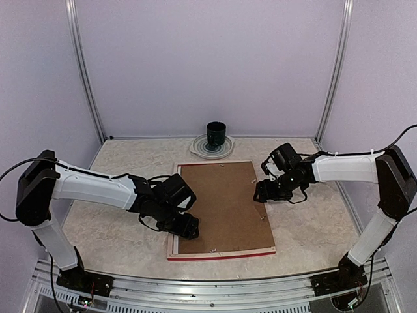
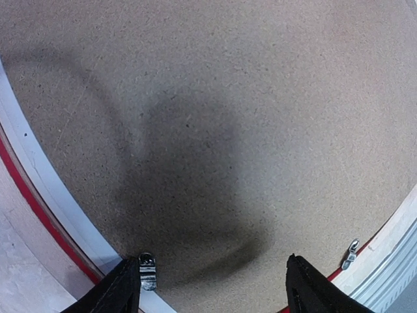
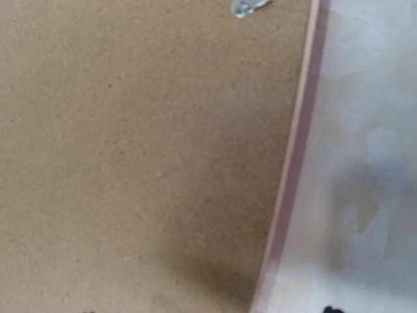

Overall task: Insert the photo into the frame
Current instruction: Press the fastener onto the backboard.

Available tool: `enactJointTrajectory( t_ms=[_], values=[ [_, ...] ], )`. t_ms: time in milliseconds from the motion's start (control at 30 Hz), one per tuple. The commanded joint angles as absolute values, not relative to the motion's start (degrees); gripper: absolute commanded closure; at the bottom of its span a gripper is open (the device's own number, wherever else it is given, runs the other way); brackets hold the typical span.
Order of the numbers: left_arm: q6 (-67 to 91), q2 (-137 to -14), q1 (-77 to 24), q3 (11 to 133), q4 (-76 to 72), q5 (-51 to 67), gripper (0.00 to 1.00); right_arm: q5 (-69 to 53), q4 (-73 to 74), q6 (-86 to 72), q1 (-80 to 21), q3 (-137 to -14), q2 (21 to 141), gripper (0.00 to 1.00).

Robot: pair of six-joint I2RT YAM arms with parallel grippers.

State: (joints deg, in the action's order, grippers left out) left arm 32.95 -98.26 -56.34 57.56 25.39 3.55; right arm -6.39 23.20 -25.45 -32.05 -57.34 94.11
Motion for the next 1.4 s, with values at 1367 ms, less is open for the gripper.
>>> enactJointTrajectory(
  t_ms=[1367],
  values=[
    [26.38, -92.73, -40.07, 64.76, 21.58, 0.18, 0.16, -5.5, 23.02, -22.16, -37.81, -58.2, 93.66, 0.22]
  ],
)
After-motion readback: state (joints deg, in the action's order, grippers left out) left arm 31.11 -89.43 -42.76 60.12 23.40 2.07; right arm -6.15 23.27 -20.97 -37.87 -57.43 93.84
